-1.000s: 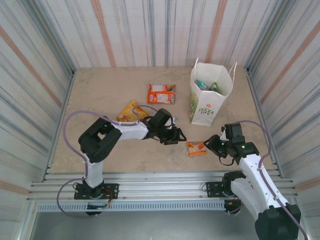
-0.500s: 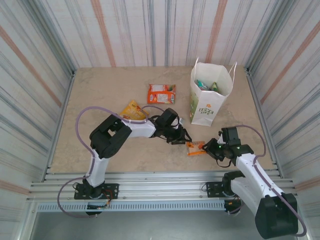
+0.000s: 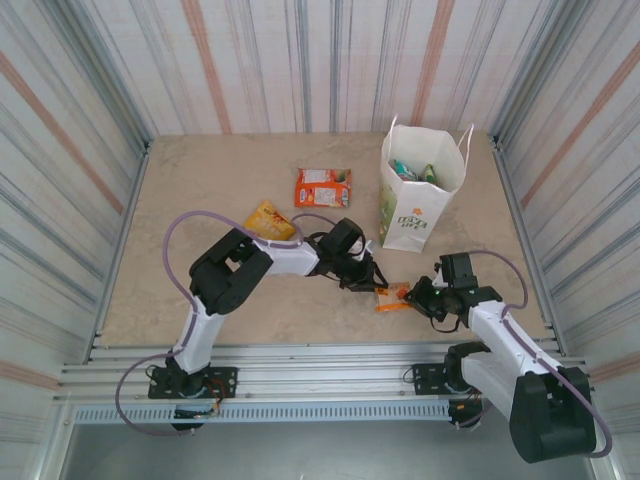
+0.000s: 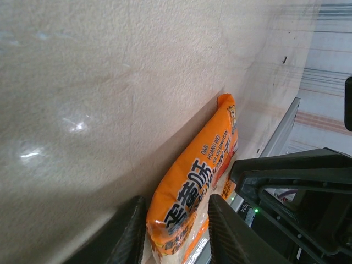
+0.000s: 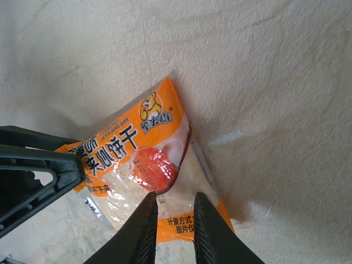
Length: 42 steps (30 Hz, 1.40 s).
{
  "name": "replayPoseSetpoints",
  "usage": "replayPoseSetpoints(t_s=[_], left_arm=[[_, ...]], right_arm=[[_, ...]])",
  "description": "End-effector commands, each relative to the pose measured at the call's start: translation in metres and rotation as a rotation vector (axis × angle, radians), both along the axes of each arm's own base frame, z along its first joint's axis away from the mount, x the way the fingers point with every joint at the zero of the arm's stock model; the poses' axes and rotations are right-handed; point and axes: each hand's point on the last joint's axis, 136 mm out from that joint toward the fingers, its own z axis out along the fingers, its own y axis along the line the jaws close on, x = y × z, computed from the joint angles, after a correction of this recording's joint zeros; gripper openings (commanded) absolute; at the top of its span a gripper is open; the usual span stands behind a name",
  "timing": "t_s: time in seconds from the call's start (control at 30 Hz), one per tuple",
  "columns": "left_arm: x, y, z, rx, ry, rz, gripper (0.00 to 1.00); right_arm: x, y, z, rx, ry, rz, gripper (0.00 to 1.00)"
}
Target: Place the snacks into the paper bag
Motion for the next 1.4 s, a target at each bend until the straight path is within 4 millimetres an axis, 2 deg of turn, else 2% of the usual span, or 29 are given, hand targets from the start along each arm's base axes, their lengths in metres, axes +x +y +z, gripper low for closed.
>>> replayPoseSetpoints(t_s=[0.0,0.2,0.33,0.4,0.57,0.63,0.77,0.9,1.07,1.23,1.37], left_arm=[[-0.007,-0.007,-0.005,0.001,0.024,-0.025,0.31],[-0.008,-0.009,0.003,-0.024,0.010,-0.037,0.23],[-0.008,-0.008,0.017,-0.046,-0.046,-0.055,0.18],[-0.007,-0.007,0.036,-0.090,-0.089,-0.073,0.15],[-0.002,0.004,0.065,-0.146,-0.191,-0.096,0.09],[0.001,0.012,0.080,-0.163,-0.262,-0.118,0.08],[0.004,0.031,0.107,-0.191,-0.387,-0.164,0.08],[0.011,0.056,0.136,-0.238,-0.515,-0.175,0.08],[0.007,0.078,0.169,-0.279,-0.697,-0.243,0.08],[0.011,0.091,0.183,-0.291,-0.769,-0.244,0.08],[0.014,0.092,0.190,-0.303,-0.787,-0.244,0.08]], right_arm=[[-0.003,0.000,-0.005,0.012,0.016,-0.003,0.22],[0.001,0.001,0.005,0.010,-0.020,0.005,0.29],[0.011,0.000,0.032,-0.017,-0.133,0.057,0.35],[0.016,-0.002,0.046,-0.024,-0.195,0.072,0.37],[0.026,0.001,0.083,0.001,-0.360,0.122,0.40],[0.030,0.005,0.102,0.005,-0.451,0.168,0.41],[0.034,0.007,0.128,-0.028,-0.588,0.228,0.43],[0.033,0.018,0.153,-0.015,-0.717,0.329,0.46],[0.024,0.041,0.176,0.090,-0.794,0.469,0.47],[0.018,0.060,0.191,0.221,-0.813,0.566,0.47],[0.018,0.068,0.200,0.269,-0.833,0.600,0.46]])
